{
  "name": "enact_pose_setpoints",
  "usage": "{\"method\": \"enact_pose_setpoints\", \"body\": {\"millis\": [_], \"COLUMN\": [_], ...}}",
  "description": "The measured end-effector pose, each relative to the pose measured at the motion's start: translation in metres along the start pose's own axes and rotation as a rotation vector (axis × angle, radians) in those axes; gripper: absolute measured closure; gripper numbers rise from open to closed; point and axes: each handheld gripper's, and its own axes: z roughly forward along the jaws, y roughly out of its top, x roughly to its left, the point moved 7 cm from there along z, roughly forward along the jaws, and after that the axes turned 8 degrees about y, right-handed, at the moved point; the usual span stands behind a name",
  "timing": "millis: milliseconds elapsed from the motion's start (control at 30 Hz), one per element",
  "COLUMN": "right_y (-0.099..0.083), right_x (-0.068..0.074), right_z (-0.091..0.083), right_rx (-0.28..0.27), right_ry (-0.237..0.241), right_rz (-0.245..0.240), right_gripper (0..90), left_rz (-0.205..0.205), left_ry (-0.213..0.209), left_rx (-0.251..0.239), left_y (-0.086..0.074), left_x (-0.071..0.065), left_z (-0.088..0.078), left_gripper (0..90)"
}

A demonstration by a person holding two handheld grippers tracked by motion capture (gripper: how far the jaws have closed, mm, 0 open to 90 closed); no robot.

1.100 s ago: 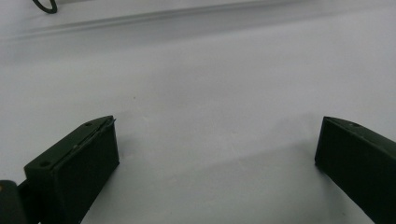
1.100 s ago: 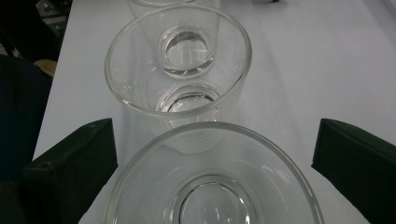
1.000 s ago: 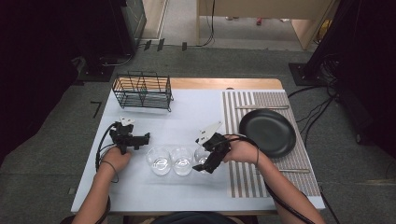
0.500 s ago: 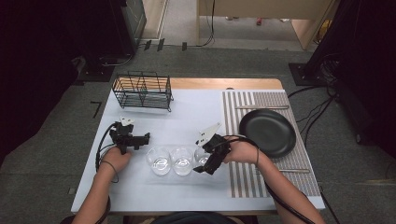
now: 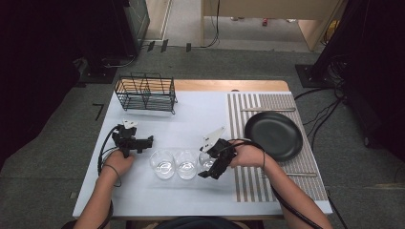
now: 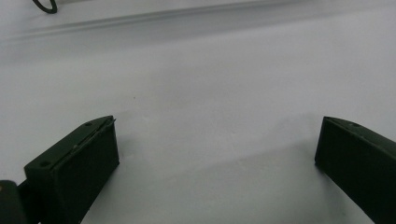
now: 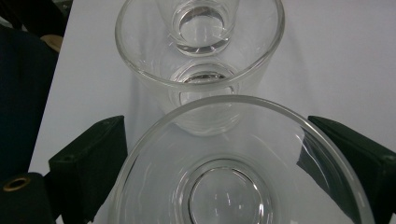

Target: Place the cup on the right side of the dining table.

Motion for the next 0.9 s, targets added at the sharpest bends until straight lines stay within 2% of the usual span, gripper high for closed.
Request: {"method": "enact_pose_setpoints", "body": {"millis": [500, 567, 767, 900], "right_y": [-0.0022, -0.0025, -0.0046, -0.0045], "right_x": [0.0007, -0.0004, -0.0021, -0.0026], "right_z": [0.0017, 0.0024, 0.0037, 0.0019], "right_rx": [0.006, 0.011, 0.027, 0.027], "right_ry": [0.0, -0.014, -0.024, -0.023], "right_rz": [-0.008, -0.006, -0.01, -0.005], "right_gripper": [7.7, 13.7, 14.2, 17.9], "left_rz": [0.0, 0.0, 0.0, 0.0], "left_ry": [0.0, 0.0, 0.0, 0.0], "left_rx": [0.0, 0.0, 0.0, 0.0], "left_y": [0.0, 0.0, 0.0, 0.0], "left_x": [0.0, 0.0, 0.0, 0.0], "left_z": [0.0, 0.0, 0.0, 0.0], "left_gripper": [0.0, 0.0, 0.0, 0.0]}}
